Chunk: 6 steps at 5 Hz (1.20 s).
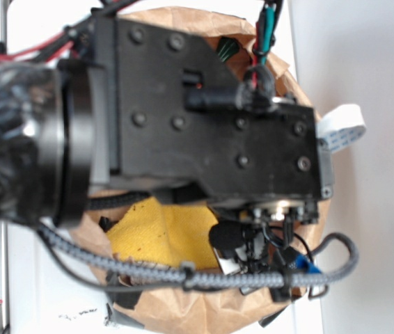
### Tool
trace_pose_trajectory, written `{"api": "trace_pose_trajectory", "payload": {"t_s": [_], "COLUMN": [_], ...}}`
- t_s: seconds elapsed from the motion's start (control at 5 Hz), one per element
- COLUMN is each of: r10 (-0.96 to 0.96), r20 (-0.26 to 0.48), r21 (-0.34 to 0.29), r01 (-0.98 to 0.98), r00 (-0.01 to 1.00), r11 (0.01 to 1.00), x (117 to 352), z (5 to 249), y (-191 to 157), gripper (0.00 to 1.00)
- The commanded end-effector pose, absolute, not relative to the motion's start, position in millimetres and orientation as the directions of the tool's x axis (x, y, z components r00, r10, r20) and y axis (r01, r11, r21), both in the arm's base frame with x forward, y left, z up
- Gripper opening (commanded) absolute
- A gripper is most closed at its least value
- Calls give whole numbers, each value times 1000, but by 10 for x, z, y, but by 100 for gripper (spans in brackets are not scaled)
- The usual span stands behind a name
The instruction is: Grab the carrot.
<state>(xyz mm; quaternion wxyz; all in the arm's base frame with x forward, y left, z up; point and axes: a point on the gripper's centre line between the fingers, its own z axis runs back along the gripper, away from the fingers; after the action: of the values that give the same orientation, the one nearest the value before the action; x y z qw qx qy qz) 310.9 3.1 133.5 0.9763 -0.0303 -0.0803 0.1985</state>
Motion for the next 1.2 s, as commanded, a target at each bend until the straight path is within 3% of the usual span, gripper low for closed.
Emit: {"api": "trace_pose_trajectory", "payload": {"t_s": [0.0, 0.2, 0.4, 0.8, 1.0], "r10": [460, 449, 487, 517, 507], "r20": [316, 333, 321, 284, 292], "r21": [-82, -90, -74, -63, -47], "r01": [-459, -446, -491, -522, -518], "r00": [830, 829, 812, 808, 811], "r11": [885, 890, 868, 850, 854], "x": [3073, 3018, 3164, 3522, 3427], "z": [1248, 1180, 908, 591, 525], "y": [468, 594, 686, 830, 818], "gripper": [100, 100, 100, 100, 0]}}
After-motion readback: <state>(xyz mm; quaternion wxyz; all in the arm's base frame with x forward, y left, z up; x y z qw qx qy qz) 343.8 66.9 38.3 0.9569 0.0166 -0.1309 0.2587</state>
